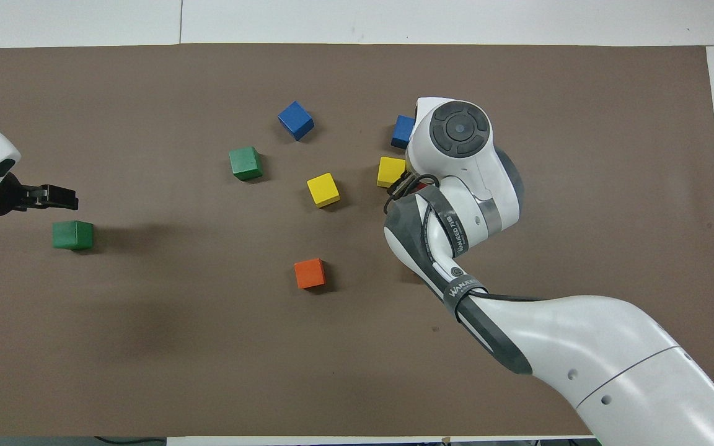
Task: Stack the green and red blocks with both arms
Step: 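Grasp the other green block with the left gripper while the right lifts red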
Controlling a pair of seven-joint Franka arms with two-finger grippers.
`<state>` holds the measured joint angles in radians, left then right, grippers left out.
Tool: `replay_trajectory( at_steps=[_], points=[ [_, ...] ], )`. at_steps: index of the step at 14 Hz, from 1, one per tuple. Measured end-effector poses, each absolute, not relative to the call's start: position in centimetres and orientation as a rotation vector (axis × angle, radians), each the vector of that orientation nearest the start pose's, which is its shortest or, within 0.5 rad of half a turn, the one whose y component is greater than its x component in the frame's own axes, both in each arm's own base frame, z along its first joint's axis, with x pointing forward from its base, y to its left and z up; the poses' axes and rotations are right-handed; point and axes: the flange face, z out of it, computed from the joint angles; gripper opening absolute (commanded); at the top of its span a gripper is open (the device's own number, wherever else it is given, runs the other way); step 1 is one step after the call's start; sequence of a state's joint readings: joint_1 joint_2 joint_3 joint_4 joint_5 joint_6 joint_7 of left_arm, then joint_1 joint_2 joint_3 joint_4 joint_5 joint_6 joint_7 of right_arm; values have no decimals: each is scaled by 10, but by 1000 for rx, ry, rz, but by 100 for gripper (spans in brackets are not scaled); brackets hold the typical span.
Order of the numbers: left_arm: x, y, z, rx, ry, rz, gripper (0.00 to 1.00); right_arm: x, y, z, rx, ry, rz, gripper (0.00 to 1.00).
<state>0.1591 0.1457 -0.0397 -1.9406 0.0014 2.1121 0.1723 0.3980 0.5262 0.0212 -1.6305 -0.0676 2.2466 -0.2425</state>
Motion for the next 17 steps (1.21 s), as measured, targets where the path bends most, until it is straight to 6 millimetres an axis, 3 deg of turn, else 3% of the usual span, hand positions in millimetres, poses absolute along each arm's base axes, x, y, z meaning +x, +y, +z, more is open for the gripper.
replay_trajectory(
  at_steps=[4,7,9,11,13,15,17],
  points=[
    [607,-48,430,-3159,2,-81,100,632,277,316,-2983,-1085,-145,98],
    [610,-117,430,-3196,10,-84,100,635,271,316,-2989,-1073,-145,97],
    [615,-157,422,-3202,0,-77,100,635,270,316,-2990,-1070,-143,86],
    [622,-195,402,-3204,5,-51,100,634,270,314,-2989,-1071,-142,74],
    [632,-217,377,-3204,27,-46,100,634,270,314,-2989,-1071,-144,61],
    [640,-221,355,-3197,33,-31,100,634,270,314,-2989,-1071,-145,43],
    [644,-230,344,-3201,50,-52,100,634,271,315,-2988,-1070,-147,38]
  ],
)
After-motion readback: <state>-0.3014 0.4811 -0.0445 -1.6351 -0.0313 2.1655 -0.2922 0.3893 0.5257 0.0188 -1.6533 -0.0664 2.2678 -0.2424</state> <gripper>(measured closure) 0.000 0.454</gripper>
